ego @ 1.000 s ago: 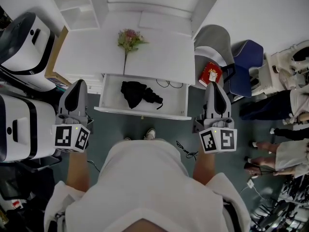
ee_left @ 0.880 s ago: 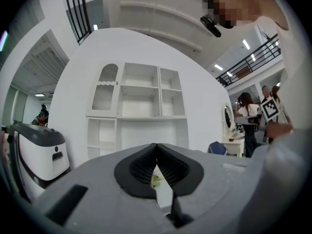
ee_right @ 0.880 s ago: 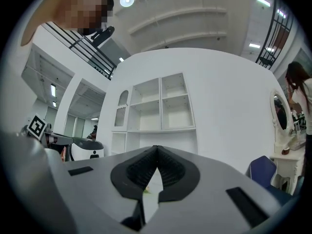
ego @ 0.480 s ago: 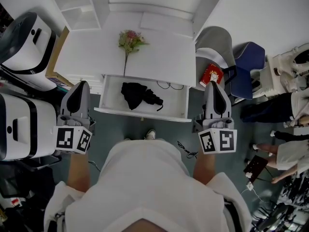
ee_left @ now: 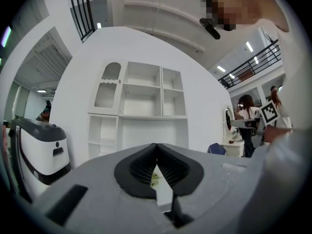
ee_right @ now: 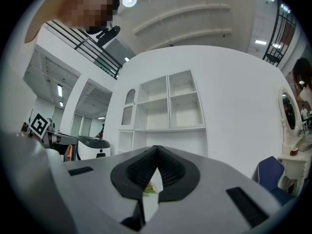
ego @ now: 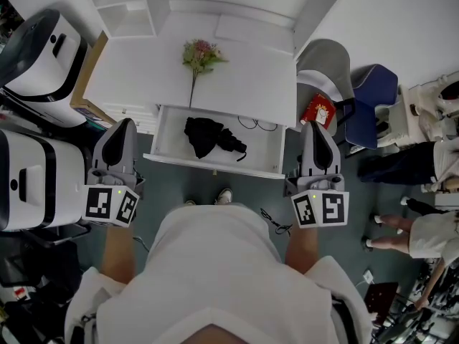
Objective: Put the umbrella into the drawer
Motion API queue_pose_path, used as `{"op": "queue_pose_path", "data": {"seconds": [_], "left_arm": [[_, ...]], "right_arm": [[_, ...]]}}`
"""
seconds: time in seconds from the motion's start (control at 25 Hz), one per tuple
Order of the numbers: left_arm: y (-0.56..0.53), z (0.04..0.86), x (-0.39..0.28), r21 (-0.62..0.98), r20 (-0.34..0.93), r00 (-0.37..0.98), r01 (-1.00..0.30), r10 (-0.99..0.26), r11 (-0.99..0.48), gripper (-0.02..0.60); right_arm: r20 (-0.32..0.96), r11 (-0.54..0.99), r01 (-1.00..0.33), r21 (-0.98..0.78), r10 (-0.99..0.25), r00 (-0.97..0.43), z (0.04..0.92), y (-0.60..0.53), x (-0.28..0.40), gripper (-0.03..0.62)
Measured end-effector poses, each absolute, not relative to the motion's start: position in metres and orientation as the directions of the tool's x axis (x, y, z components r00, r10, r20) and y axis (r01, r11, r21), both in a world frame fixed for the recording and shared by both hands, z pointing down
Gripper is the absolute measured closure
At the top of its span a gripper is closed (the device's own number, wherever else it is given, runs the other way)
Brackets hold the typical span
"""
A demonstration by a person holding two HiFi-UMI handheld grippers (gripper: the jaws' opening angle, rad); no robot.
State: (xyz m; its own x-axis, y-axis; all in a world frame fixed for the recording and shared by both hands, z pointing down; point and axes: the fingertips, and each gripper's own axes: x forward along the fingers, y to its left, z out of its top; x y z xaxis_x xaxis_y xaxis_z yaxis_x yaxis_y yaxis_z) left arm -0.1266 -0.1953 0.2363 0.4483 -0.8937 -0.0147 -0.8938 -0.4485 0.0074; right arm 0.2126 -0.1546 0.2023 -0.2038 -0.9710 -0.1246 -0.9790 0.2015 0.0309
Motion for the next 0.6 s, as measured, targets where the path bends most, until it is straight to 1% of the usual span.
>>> {"op": "queue_pose_path", "data": {"seconds": [0.28,0.6], "left_arm": [[-0.189,0.24,-0.138,0.022,-0.007,0.452,-0.892,-0.892,-0.452,0.568],[-0.181,0.244,-0.137,0.024,-0.001,0.479,-0.878,-0.878,-0.479,0.568]], "right_arm": [[-0.091,0.194,-0.98,0.039,-0.976,-0.197,0.208,-0.146,0.201,0.592],[-0.082,0.178,-0.983,0.055,-0.98,-0.182,0.21,-0.13,0.191,0.592]]}}
